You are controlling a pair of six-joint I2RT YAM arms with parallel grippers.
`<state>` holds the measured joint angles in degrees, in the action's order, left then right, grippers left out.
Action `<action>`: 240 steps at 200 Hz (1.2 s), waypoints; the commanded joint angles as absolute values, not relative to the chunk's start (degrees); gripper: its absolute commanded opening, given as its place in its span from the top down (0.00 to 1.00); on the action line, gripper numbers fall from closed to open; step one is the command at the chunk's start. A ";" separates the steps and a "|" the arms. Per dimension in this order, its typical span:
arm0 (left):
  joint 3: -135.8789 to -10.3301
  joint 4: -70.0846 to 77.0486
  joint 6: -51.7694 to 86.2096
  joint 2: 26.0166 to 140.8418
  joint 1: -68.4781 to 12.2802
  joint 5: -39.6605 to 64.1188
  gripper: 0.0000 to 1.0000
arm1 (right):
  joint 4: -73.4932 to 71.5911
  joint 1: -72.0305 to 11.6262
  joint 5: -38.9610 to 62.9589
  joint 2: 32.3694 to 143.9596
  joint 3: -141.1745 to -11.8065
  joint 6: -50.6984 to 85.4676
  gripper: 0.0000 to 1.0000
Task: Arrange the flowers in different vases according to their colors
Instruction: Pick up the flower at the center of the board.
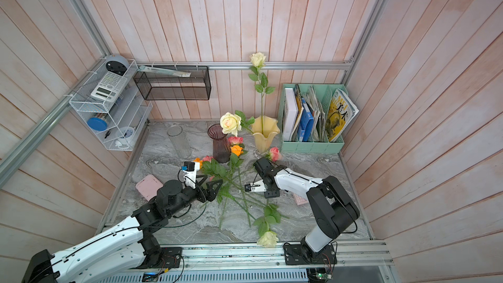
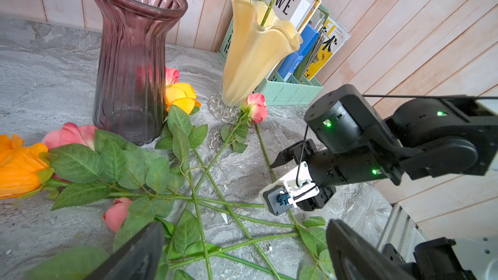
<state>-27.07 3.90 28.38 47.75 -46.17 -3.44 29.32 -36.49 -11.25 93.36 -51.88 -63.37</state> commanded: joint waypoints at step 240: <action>-23.38 -2.02 28.95 37.95 -45.95 -7.38 0.00 | 42.72 -37.89 2.19 107.38 -62.50 -66.21 0.85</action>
<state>-24.32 -1.63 28.75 38.28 -46.17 -6.48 37.50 -37.60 -2.35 102.72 -62.57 -61.56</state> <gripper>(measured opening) 0.999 0.205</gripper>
